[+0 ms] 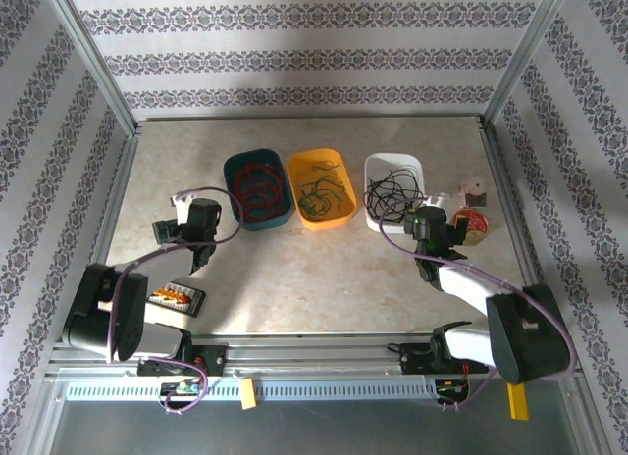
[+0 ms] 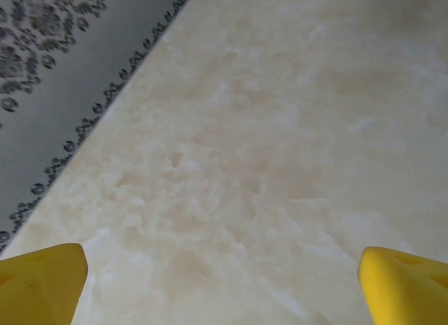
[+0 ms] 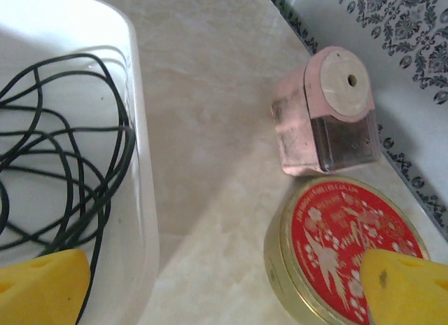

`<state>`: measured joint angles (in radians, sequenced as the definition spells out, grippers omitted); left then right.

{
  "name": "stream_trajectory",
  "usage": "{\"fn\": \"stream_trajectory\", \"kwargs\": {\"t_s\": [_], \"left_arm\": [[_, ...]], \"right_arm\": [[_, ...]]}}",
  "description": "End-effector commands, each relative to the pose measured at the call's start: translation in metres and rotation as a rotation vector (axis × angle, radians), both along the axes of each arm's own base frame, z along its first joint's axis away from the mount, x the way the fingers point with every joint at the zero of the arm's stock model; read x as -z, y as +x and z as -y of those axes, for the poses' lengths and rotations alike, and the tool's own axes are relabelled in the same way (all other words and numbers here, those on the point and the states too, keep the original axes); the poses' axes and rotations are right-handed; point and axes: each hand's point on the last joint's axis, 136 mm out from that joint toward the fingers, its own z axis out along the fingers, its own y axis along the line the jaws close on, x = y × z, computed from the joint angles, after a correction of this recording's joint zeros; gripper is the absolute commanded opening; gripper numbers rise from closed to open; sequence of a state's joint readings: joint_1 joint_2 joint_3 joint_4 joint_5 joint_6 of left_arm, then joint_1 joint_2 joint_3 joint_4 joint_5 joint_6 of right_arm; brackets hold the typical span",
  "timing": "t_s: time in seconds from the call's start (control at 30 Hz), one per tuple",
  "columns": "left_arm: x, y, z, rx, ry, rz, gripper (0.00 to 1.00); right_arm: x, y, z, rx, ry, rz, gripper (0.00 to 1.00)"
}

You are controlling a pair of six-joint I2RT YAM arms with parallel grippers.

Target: Untangle the cables

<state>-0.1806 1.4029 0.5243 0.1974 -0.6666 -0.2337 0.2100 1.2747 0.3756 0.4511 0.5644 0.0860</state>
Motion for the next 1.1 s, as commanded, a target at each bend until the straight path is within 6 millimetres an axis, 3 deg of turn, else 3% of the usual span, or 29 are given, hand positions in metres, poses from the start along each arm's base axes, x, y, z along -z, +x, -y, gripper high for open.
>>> {"fn": "stream_trajectory", "kwargs": {"t_s": [0.0, 0.07, 0.1, 0.17, 0.23, 0.3, 0.43, 0.5, 0.57, 0.63, 1.07], "left_arm": [[-0.029, 0.036, 0.009, 0.084, -0.014, 0.215, 0.99], [-0.032, 0.050, 0.017, 0.156, 0.023, 0.214, 0.99], [-0.031, 0.055, 0.018, 0.171, 0.036, 0.204, 0.99], [-0.022, 0.061, 0.024, 0.228, 0.029, 0.213, 0.99], [-0.014, 0.063, 0.021, 0.241, -0.011, 0.193, 0.99], [-0.018, 0.063, 0.019, 0.272, -0.047, 0.264, 0.99], [-0.009, 0.057, 0.034, 0.420, -0.133, 0.339, 0.99], [-0.001, 0.054, 0.026, 0.372, -0.161, 0.285, 0.99], [-0.009, 0.057, 0.026, 0.384, -0.129, 0.350, 0.99], [-0.003, 0.055, 0.026, 0.371, -0.158, 0.293, 0.99], [-0.006, 0.056, 0.026, 0.378, -0.141, 0.327, 0.99]], "right_arm": [[-0.040, 0.028, 0.002, -0.028, -0.002, 0.236, 0.98], [-0.021, 0.034, 0.002, -0.088, 0.058, 0.256, 0.98], [-0.024, 0.039, -0.002, -0.140, 0.075, 0.298, 0.98], [-0.006, 0.041, -0.020, -0.265, 0.115, 0.202, 0.99], [-0.009, 0.046, -0.021, -0.288, 0.136, 0.258, 0.98], [-0.005, 0.044, -0.011, -0.249, 0.168, 0.215, 0.98], [-0.006, 0.046, 0.000, -0.187, 0.165, 0.236, 0.98], [-0.006, 0.047, 0.000, -0.178, 0.155, 0.239, 0.99], [-0.006, 0.047, -0.001, -0.179, 0.152, 0.235, 0.99], [-0.006, 0.047, -0.001, -0.181, 0.149, 0.234, 0.98], [-0.002, 0.048, -0.006, -0.223, 0.171, 0.213, 0.98]]}}
